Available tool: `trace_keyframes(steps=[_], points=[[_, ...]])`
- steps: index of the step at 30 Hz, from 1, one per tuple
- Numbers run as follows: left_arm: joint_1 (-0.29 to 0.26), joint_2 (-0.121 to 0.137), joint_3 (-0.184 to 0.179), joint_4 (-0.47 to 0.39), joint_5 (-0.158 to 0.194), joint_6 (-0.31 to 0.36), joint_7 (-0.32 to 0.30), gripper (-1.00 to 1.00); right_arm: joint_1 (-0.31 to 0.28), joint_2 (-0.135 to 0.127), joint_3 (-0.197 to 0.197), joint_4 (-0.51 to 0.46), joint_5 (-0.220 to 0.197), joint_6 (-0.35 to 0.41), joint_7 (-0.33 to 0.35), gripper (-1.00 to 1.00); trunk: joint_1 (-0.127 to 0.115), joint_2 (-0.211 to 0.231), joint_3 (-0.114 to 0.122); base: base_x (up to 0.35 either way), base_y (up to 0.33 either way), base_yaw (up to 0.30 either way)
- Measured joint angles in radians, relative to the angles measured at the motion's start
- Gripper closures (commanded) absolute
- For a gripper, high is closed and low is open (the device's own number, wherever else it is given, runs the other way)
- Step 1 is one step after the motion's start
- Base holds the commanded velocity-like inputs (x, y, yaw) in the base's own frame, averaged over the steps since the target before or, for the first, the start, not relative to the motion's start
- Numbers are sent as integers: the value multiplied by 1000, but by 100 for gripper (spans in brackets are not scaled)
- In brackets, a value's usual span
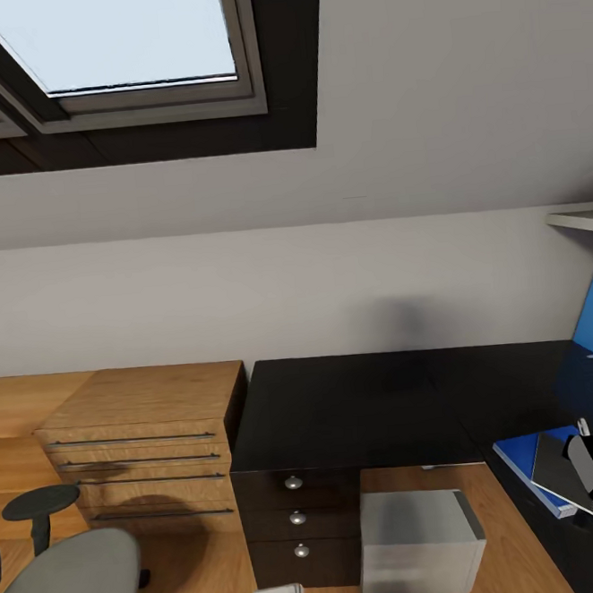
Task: In the bedroom, organize the workspace by keeping the computer under the desk, ensuring the monitor is on the desk, placing the keyboard on the desk next to the monitor, placing the mouse on the desk next to the keyboard, moving the folder from the swivel chair onto the desk next to the mouse, stacking the notebook on top of the folder with the pen on top of the notebook, and positioning the swivel chair next to the desk.
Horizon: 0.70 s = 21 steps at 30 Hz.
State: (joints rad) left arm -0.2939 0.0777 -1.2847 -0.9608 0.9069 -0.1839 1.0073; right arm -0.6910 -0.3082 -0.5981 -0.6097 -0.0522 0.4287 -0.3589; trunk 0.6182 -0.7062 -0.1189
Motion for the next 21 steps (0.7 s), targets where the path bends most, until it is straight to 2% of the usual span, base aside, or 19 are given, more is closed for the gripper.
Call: trace_keyframes(steps=[5, 8, 9, 13, 21], points=[[0, 0, -1, 0, 0, -1, -2, -100, -1, -2, 0, 30, -2, 0, 2, 100, 0, 0, 0, 54, 0, 0], [0, 0, -1, 0, -1, 0, -5, -100, -6, -14, 0, 81, -27, 0, 4, 100, 0, 0, 0, 259, 0, 0], [0, -2, -2, 1, 1, 1, -5, -100, -13, -29, 0, 115, -57, -4, 5, 100, 0, 0, 0, 298, 0, 0], [0, -3, -2, 1, 1, 1, -5, -100, -20, -46, 0, 146, -86, -15, 6, 100, 0, 0, 0, 235, 0, 0], [0, -4, -2, 2, 2, 2, -5, -100, -23, -61, 0, 156, -95, -19, 6, 100, 0, 0, 0, 65, 0, 0]])
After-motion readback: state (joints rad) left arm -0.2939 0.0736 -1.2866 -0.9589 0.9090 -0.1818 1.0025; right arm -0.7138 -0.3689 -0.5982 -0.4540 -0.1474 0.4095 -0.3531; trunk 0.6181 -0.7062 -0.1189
